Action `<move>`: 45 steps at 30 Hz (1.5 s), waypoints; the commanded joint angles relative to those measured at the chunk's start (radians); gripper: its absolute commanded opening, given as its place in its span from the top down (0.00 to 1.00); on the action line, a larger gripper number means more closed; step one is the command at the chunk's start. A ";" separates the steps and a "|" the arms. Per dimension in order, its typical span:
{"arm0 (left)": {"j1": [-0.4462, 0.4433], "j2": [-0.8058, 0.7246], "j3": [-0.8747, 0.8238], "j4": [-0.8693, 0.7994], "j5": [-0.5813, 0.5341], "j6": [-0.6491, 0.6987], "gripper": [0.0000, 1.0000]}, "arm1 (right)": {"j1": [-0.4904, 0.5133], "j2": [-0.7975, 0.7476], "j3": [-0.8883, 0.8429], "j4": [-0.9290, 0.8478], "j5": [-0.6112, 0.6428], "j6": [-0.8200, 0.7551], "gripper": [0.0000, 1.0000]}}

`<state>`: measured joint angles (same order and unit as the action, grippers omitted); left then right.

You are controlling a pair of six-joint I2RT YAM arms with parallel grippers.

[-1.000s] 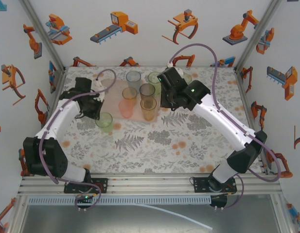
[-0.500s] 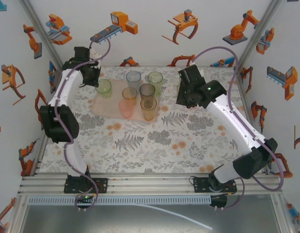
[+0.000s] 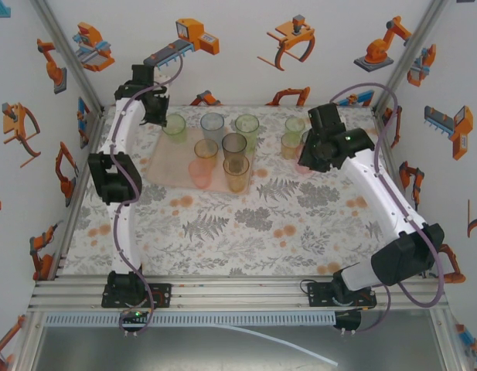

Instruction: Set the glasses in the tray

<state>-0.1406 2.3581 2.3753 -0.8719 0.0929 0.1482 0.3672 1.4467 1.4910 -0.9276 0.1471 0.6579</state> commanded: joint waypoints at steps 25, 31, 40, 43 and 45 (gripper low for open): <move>-0.063 0.115 0.104 -0.036 0.024 -0.001 0.77 | -0.205 0.060 -0.068 0.060 -0.085 -0.059 0.57; -0.060 0.092 0.095 -0.047 0.016 0.008 0.75 | -0.251 0.166 -0.008 0.085 -0.105 -0.102 0.57; -0.044 0.016 0.055 -0.050 0.021 0.009 0.61 | -0.264 0.320 0.088 0.118 -0.083 -0.155 0.57; -0.042 -0.005 0.052 -0.057 0.024 0.009 0.61 | -0.266 0.358 0.105 0.139 -0.086 -0.172 0.57; -0.042 -0.020 0.051 -0.064 0.031 0.008 0.60 | -0.266 0.381 0.122 0.146 -0.087 -0.176 0.57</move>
<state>-0.1879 2.4138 2.4321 -0.9077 0.1047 0.1505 0.1078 1.8042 1.5688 -0.8047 0.0525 0.5137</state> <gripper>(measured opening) 0.398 0.426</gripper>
